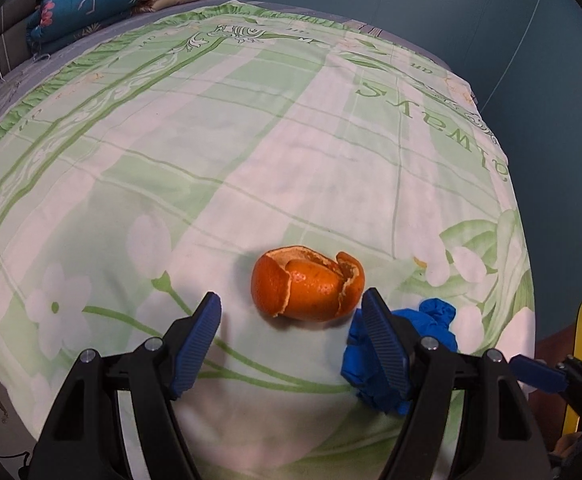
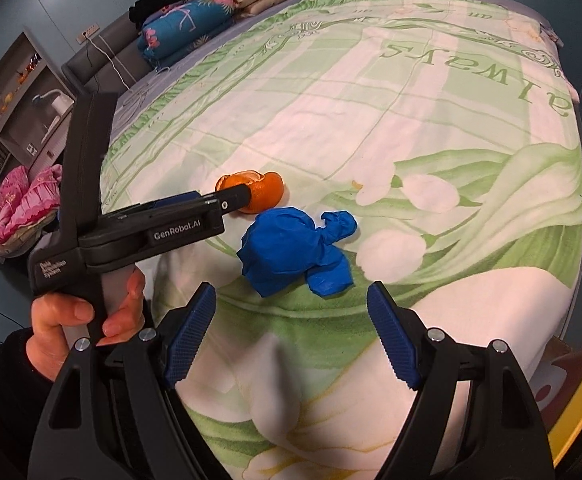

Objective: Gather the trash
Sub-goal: 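Grasp the orange peel with the left tool while the right tool grasps the blue cloth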

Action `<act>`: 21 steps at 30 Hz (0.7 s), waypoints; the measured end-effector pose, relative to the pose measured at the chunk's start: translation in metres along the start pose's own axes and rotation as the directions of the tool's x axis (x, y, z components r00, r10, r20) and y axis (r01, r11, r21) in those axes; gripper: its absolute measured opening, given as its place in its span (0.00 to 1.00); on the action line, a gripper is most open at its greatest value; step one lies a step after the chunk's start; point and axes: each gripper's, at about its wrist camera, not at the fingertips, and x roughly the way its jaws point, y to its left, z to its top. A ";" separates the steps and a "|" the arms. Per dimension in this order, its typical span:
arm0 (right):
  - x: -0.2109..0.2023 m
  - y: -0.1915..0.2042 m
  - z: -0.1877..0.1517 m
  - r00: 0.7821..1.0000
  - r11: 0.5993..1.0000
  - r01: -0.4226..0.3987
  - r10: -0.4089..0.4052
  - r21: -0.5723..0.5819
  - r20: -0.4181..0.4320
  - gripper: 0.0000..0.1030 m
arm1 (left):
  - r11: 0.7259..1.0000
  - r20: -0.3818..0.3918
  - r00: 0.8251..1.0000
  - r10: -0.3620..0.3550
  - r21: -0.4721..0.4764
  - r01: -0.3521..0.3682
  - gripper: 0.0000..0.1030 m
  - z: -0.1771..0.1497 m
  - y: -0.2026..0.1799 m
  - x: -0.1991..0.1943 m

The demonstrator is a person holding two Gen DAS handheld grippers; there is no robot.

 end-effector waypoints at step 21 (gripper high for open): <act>0.070 0.021 0.021 0.990 0.994 0.090 -0.096 -0.057 -0.108 0.50 | 0.989 -0.004 0.989 -0.145 -0.039 0.145 0.41 0.005 0.015 0.016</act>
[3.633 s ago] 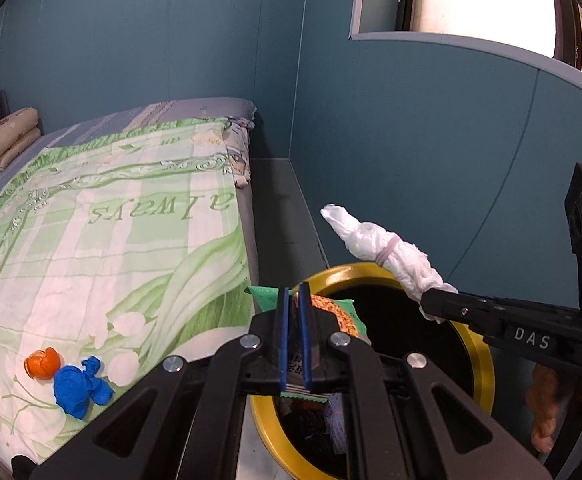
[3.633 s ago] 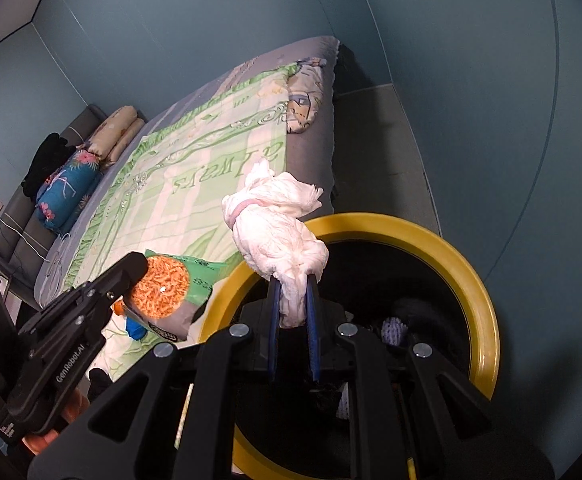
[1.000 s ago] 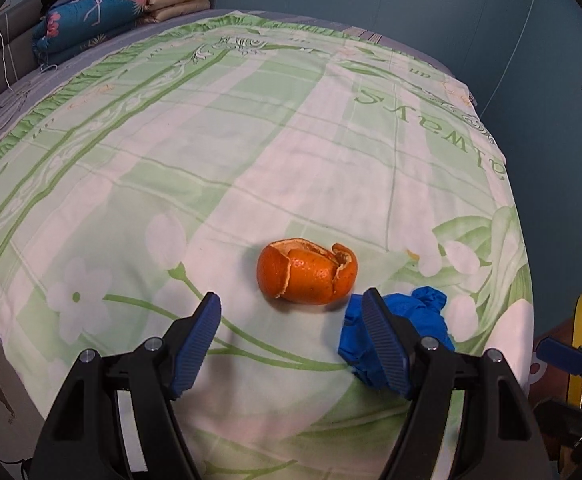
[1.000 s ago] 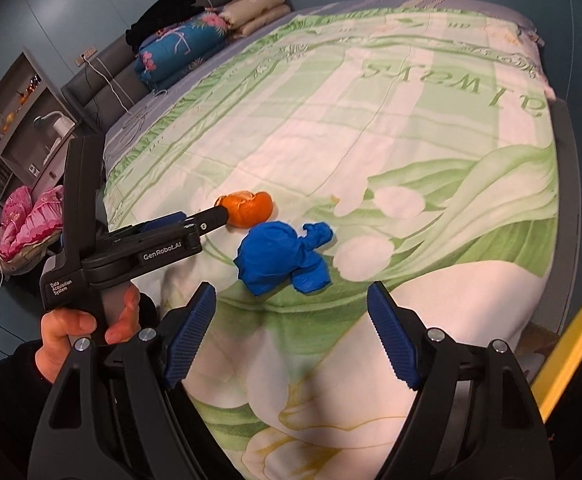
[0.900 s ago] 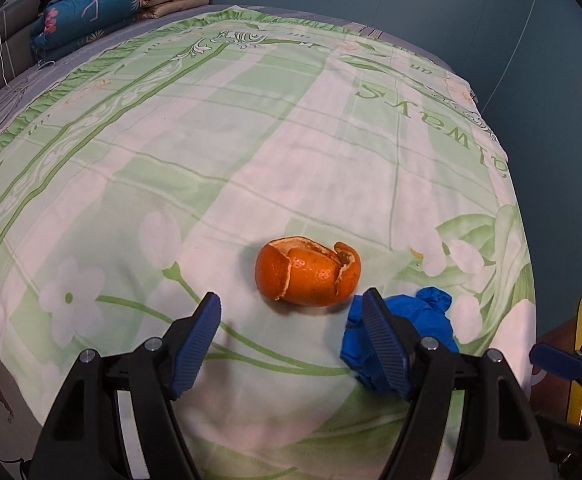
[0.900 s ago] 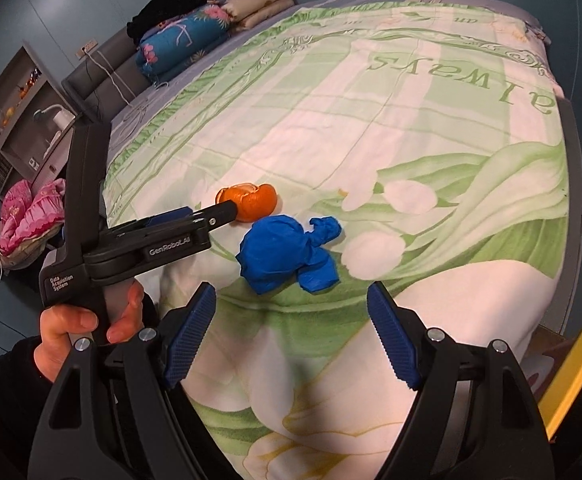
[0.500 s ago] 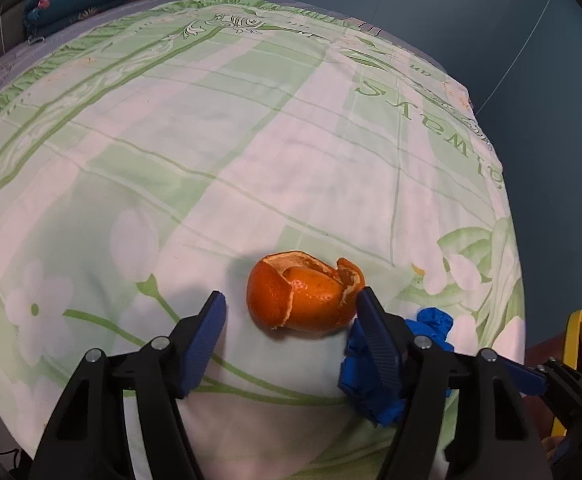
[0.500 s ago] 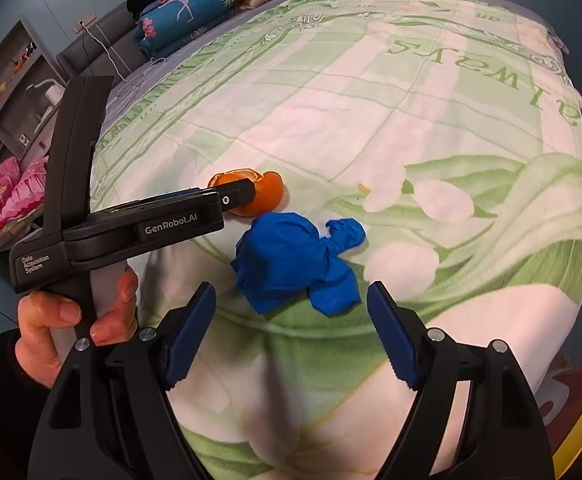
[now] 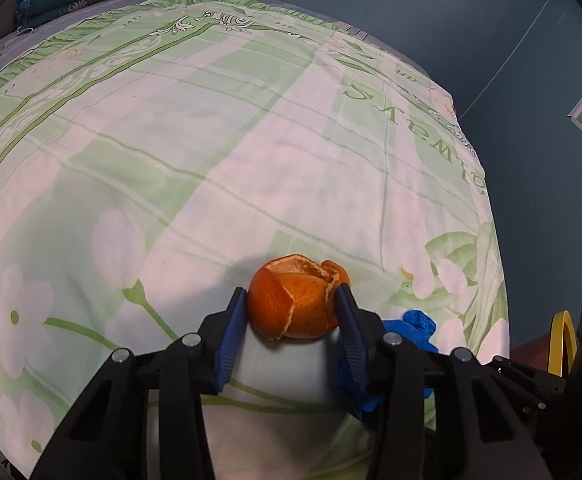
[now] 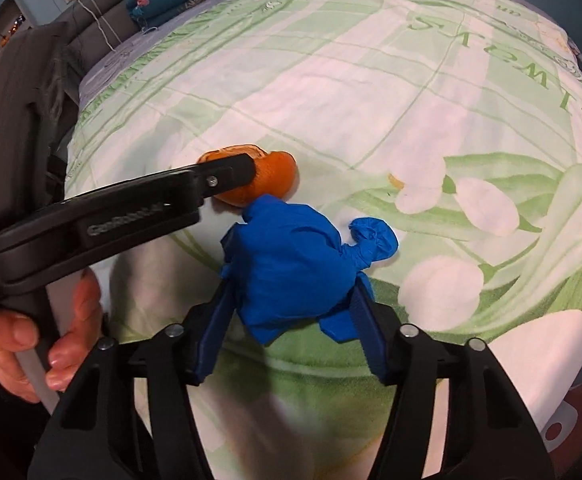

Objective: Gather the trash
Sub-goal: 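Grasp the orange peel with the left tool while the right tool grasps the blue cloth, then lift the orange peel and blue cloth and carry both over the yellow bin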

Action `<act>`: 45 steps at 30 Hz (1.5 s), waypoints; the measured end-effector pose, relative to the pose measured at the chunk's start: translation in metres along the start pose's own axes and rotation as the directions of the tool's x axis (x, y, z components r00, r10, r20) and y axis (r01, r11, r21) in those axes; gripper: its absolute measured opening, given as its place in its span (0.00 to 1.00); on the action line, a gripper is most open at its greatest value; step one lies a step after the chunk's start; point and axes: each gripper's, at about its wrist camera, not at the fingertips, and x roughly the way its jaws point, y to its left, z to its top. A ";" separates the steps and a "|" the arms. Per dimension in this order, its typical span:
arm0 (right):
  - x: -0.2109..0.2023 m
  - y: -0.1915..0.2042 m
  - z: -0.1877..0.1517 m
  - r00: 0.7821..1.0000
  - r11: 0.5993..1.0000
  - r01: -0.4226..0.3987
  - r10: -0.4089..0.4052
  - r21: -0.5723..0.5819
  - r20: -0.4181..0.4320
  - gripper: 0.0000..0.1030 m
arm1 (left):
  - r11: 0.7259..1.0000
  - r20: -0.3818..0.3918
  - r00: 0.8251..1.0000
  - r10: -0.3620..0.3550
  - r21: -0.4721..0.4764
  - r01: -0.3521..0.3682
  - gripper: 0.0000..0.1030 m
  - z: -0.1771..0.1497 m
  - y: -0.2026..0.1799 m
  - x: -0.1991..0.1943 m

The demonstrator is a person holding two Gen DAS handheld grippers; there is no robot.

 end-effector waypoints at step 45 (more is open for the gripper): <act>-0.219 -0.039 -0.085 0.963 0.993 -0.028 -0.004 0.115 0.269 0.14 | 0.983 0.346 0.938 -0.009 0.174 -0.055 0.39 -0.040 -0.099 -0.176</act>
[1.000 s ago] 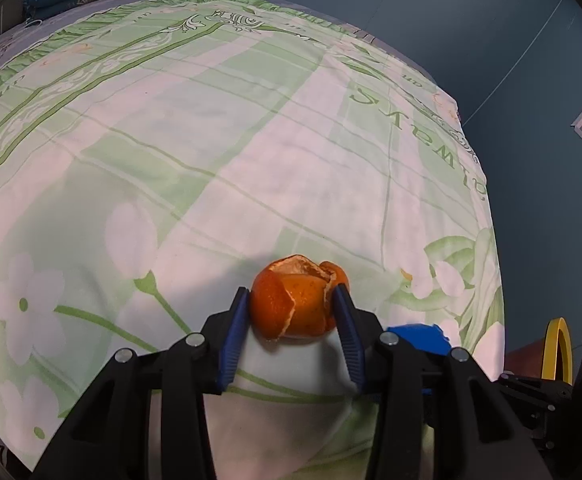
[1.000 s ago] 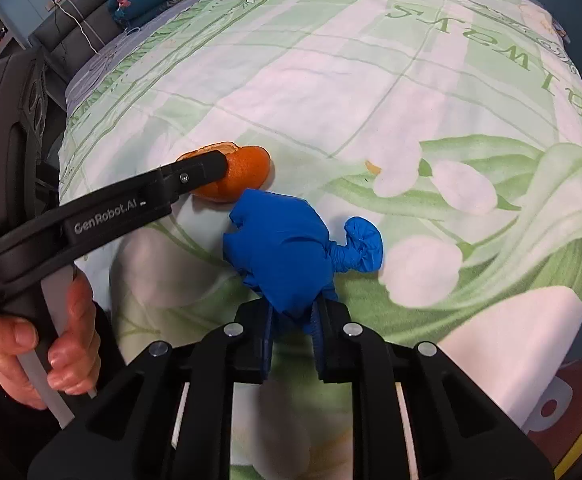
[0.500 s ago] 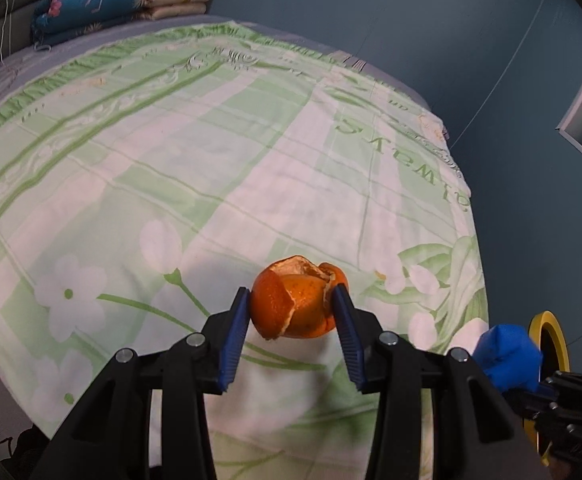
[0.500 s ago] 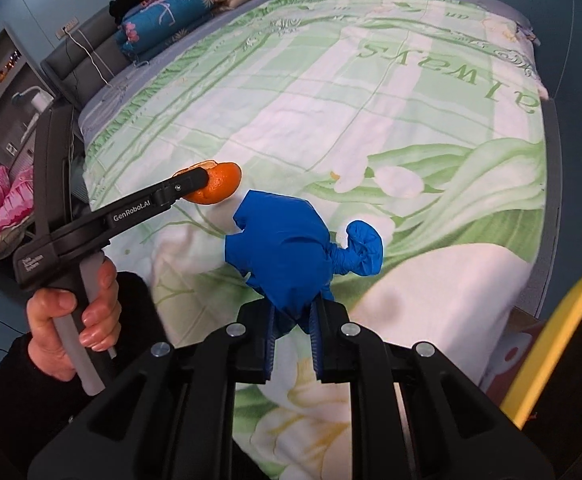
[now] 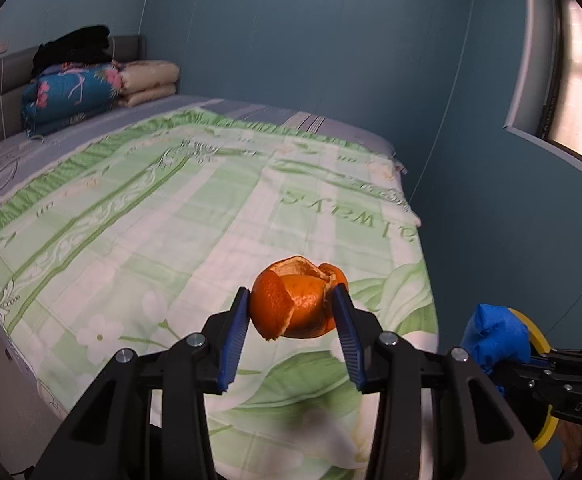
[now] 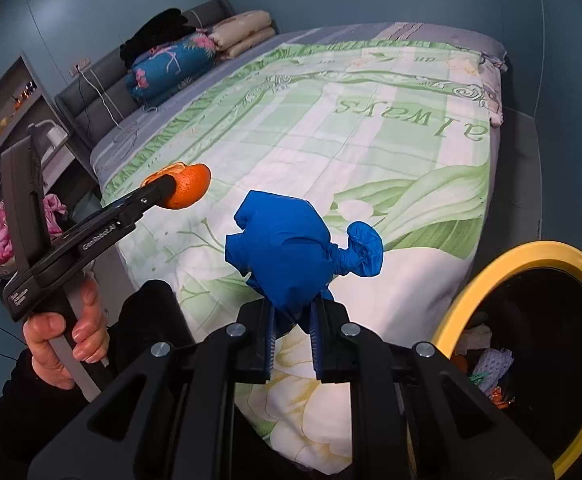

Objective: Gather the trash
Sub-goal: 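Lift the orange peel and blue cloth and carry both over the yellow bin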

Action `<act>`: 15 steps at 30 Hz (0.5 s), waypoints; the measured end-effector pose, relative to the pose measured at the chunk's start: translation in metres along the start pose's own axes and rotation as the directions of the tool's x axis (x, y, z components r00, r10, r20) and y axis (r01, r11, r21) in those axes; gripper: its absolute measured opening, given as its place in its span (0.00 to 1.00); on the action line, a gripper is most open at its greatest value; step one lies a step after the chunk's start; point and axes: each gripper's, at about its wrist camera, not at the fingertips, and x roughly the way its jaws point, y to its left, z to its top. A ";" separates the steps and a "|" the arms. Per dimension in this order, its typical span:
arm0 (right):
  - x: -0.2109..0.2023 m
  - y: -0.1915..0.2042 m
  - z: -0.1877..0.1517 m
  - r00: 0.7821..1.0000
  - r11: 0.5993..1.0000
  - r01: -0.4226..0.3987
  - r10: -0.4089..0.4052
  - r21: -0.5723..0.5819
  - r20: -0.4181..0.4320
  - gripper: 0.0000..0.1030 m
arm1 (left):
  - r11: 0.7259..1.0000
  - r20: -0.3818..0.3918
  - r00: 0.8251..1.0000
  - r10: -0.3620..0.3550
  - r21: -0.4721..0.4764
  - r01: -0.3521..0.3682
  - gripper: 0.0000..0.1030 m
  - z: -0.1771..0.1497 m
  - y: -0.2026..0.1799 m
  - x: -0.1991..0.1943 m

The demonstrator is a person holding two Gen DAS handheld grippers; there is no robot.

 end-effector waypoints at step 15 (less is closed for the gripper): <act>-0.106 -0.022 -0.003 0.972 1.000 0.011 -0.016 0.024 0.235 0.14 | 0.987 0.131 0.986 -0.105 0.136 0.087 0.39 0.012 -0.084 -0.076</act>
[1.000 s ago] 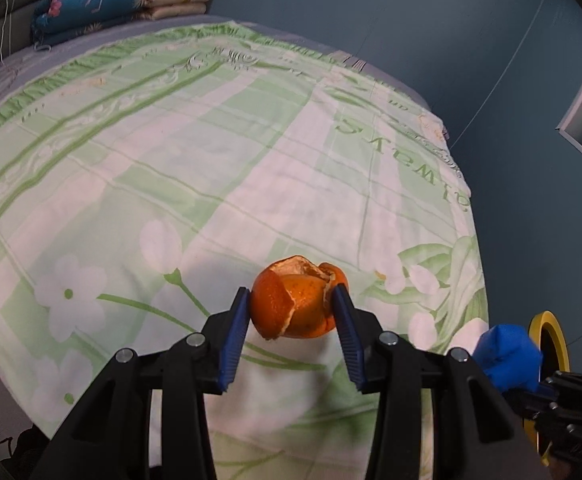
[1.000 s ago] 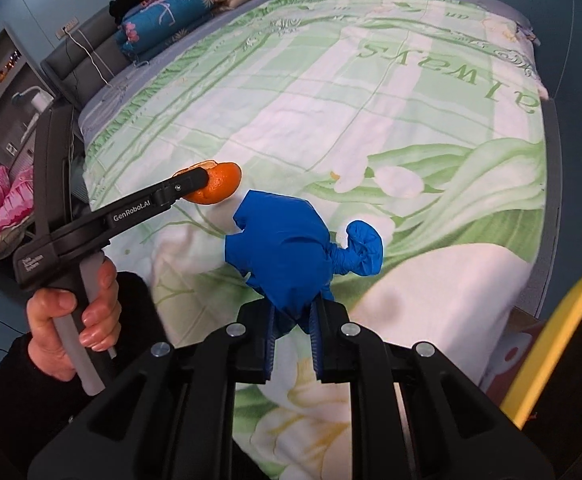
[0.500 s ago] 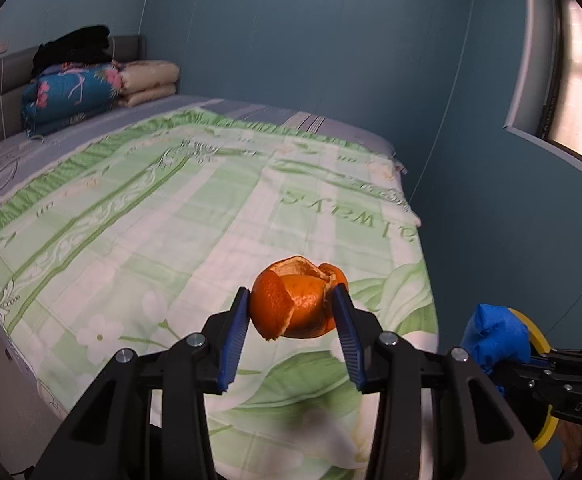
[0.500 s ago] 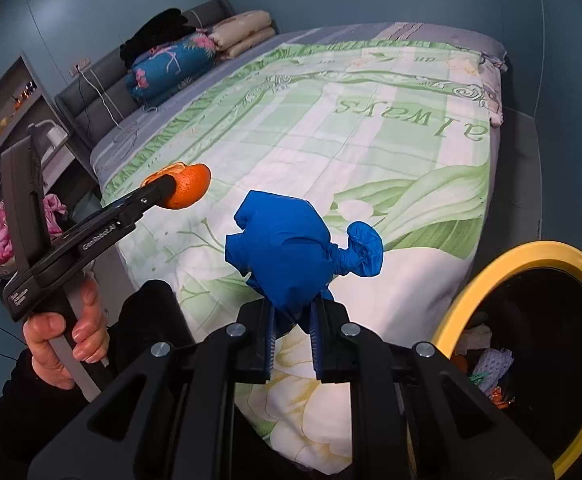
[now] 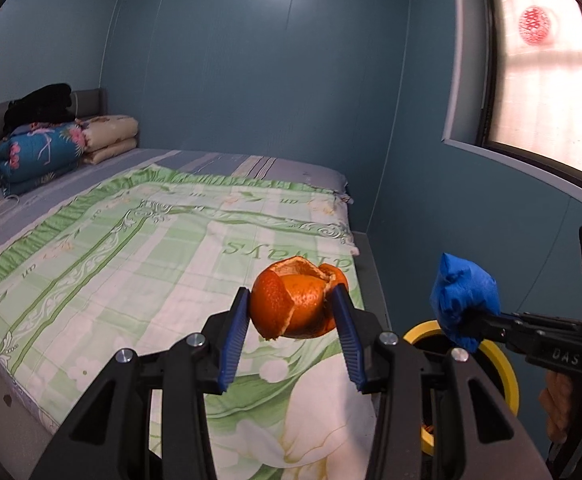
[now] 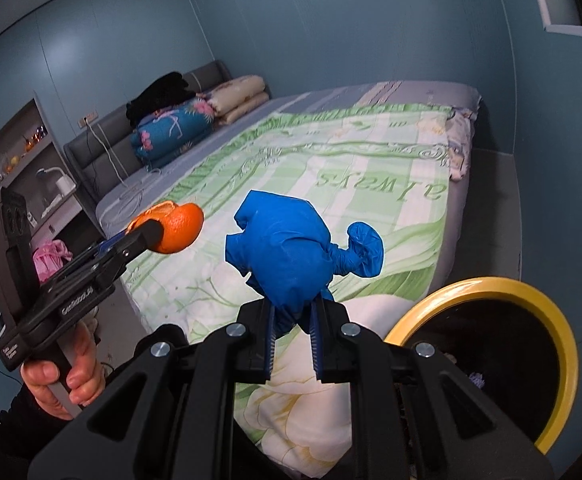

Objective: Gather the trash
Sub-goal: 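Lift the orange peel and blue cloth and carry both over the yellow bin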

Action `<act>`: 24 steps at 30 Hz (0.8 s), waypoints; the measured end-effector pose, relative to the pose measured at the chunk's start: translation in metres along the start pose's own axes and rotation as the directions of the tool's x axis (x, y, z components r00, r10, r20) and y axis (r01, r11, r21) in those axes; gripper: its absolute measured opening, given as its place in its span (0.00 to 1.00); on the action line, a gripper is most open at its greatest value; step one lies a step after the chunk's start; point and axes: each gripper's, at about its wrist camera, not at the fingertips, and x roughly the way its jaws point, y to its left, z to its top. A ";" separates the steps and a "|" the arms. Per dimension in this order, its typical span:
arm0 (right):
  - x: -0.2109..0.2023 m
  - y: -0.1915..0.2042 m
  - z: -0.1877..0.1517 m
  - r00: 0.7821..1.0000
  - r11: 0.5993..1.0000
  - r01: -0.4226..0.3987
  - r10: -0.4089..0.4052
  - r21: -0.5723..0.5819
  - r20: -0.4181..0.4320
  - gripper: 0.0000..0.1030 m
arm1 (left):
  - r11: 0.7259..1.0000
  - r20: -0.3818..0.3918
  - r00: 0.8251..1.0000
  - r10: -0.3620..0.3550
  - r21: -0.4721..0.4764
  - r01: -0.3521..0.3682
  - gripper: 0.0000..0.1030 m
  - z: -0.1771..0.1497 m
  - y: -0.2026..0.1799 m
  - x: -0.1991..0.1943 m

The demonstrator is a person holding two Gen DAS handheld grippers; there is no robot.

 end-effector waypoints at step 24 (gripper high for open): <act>-0.082 -0.067 0.008 0.966 0.955 0.214 -0.238 0.206 0.098 0.14 | 0.982 -0.019 0.991 -0.136 0.132 0.137 0.39 0.005 -0.092 0.018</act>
